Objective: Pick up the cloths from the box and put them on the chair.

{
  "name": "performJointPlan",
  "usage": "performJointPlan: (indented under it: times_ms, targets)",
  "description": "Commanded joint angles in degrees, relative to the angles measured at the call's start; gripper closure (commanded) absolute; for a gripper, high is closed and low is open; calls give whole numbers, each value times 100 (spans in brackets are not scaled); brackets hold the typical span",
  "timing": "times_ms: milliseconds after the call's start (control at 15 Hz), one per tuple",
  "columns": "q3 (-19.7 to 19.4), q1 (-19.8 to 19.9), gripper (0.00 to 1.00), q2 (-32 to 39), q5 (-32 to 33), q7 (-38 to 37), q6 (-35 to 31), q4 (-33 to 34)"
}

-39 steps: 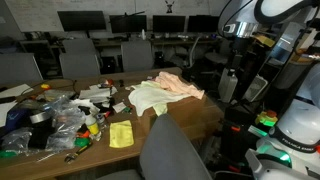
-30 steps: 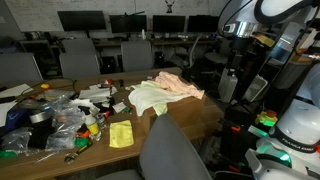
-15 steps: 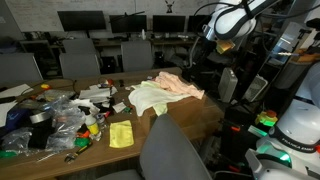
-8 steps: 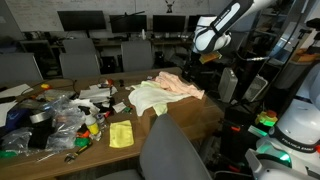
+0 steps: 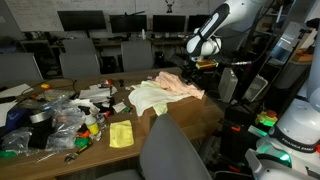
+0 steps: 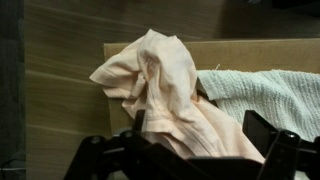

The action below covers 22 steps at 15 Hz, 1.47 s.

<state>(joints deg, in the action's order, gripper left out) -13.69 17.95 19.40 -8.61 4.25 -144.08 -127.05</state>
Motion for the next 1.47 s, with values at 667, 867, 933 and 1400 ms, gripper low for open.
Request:
performJointPlan:
  times_ms: [667, 867, 933, 1400]
  targets:
    - [375, 618, 0, 1097, -581, 614, 664, 970]
    - [424, 584, 0, 1283, -521, 552, 613, 1065]
    - [428, 587, 0, 1362, -506, 529, 620, 1119]
    - [393, 630, 0, 1716, -460, 446, 611, 1349]
